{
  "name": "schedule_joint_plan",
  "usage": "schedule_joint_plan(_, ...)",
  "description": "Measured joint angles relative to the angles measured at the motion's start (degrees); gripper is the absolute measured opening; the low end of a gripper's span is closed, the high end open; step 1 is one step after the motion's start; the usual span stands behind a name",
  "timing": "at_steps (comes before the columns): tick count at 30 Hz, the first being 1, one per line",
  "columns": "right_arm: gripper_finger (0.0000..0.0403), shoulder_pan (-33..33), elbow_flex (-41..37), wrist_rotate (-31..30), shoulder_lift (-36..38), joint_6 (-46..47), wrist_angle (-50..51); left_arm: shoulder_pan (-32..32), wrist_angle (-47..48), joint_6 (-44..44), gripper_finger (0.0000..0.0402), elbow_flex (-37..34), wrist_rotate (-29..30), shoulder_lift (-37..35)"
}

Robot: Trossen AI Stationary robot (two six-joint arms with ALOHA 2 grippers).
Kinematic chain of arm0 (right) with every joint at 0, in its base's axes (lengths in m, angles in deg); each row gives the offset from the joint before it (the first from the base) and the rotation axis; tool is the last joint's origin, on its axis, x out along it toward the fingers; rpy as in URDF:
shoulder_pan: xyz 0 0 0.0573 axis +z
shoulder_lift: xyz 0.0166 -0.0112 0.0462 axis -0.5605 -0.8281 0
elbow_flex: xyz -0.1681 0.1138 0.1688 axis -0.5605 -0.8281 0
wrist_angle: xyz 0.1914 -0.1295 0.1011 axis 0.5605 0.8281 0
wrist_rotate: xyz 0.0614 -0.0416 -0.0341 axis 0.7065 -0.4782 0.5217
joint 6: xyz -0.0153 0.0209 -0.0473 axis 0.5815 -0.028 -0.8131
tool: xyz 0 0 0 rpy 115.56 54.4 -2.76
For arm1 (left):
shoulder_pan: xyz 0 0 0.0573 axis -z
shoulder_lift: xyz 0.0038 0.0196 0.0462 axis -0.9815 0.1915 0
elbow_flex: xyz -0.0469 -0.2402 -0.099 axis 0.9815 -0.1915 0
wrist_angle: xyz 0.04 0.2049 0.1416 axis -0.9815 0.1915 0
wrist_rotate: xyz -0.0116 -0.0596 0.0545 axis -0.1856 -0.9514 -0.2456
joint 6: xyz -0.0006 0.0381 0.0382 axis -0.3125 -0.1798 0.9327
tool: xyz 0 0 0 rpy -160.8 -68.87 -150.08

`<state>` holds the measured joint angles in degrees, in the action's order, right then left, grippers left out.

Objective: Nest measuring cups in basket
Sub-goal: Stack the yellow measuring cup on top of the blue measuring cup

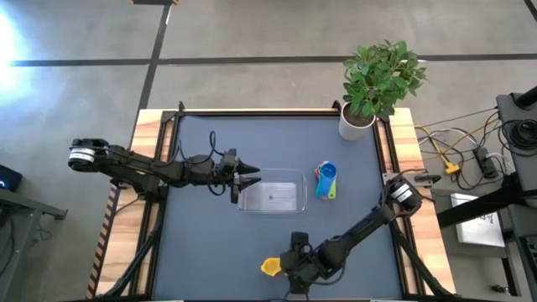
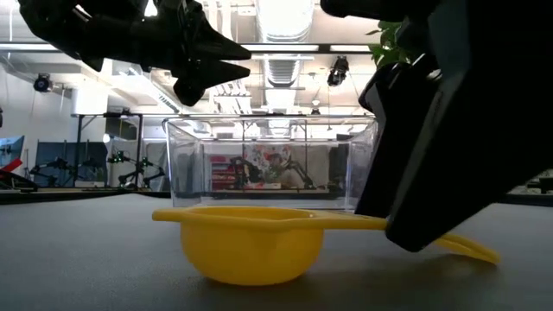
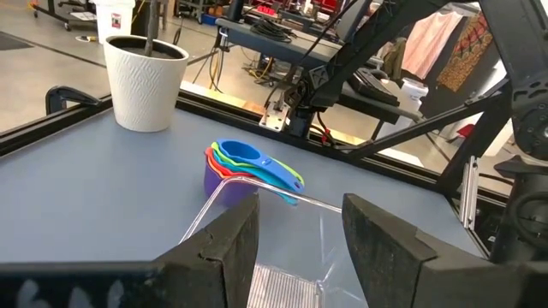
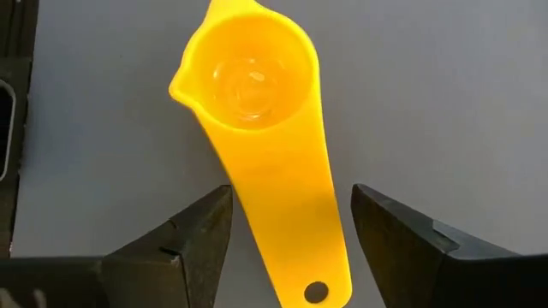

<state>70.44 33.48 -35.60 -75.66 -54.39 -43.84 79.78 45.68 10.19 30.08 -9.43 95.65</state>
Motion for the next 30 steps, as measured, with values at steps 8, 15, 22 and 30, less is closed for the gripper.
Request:
schedule_joint_plan(8,0.0224,-0.76,-0.02,1.0,0.0,-0.88,-0.03,0.0,0.02,0.0,0.0152,0.0,0.0,0.0)
schedule_joint_plan(15,0.0224,-1.19,-0.04,2.56,0.0,-1.02,-0.03,0.0,0.02,0.24,0.0152,-0.02,-0.2,0.0)
schedule_joint_plan(22,0.0219,-1.59,-0.07,3.18,0.0,-2.2,0.04,0.0,0.02,1.12,0.0152,-0.07,-1.11,0.0)
schedule_joint_plan(30,0.0159,-1.66,-0.07,3.48,0.0,-2.48,0.3,0.0,0.02,1.33,0.0152,-0.09,-1.11,0.0)
